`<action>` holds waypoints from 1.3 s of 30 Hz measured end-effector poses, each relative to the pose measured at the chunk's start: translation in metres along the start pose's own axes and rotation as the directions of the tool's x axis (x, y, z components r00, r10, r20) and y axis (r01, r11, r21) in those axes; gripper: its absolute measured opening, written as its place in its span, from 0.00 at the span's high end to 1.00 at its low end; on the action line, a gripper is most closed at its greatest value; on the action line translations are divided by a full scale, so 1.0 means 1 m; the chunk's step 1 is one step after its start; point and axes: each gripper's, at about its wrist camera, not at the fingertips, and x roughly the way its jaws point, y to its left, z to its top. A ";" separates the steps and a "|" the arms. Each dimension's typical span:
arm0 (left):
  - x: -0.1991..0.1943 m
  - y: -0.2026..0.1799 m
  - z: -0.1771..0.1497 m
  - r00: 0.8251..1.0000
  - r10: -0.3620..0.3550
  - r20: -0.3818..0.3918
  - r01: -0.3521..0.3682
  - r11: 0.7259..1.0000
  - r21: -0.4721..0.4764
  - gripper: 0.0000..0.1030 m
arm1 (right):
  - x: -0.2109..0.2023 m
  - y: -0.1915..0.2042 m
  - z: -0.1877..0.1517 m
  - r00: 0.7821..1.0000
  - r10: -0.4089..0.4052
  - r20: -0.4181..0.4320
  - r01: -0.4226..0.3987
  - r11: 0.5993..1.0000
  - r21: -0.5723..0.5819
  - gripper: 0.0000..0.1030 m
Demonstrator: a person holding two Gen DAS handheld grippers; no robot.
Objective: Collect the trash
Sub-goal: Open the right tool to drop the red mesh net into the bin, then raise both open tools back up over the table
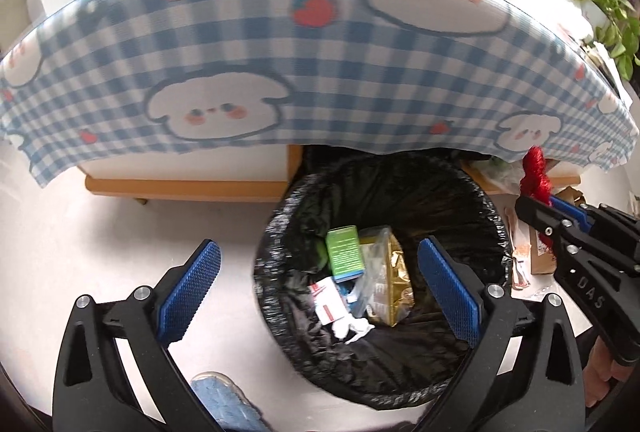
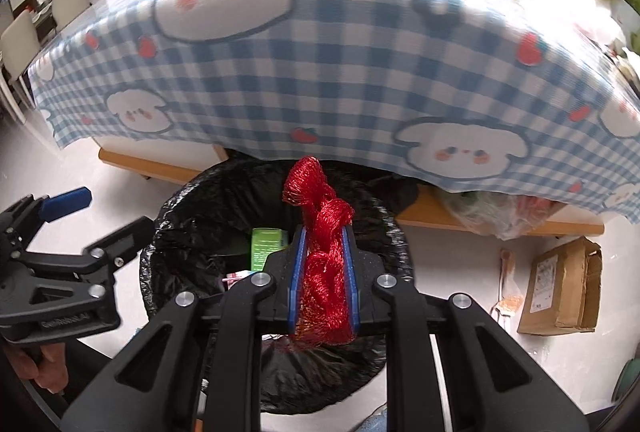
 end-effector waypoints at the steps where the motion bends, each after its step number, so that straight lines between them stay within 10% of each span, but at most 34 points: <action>1: 0.000 0.005 0.000 1.000 0.006 0.001 -0.006 1.000 -0.004 0.06 | 0.003 0.005 0.000 1.000 0.003 -0.004 -0.003 1.000 -0.004 0.84; 20: 0.001 0.061 -0.007 0.998 0.056 -0.006 -0.056 0.997 -0.057 0.06 | 0.040 0.052 -0.004 0.997 0.036 -0.067 -0.040 0.998 -0.053 0.80; 39: -0.011 0.053 0.002 0.998 0.070 -0.008 -0.070 0.997 -0.041 0.06 | 0.001 0.041 0.009 0.999 0.038 0.015 -0.038 0.999 -0.018 0.16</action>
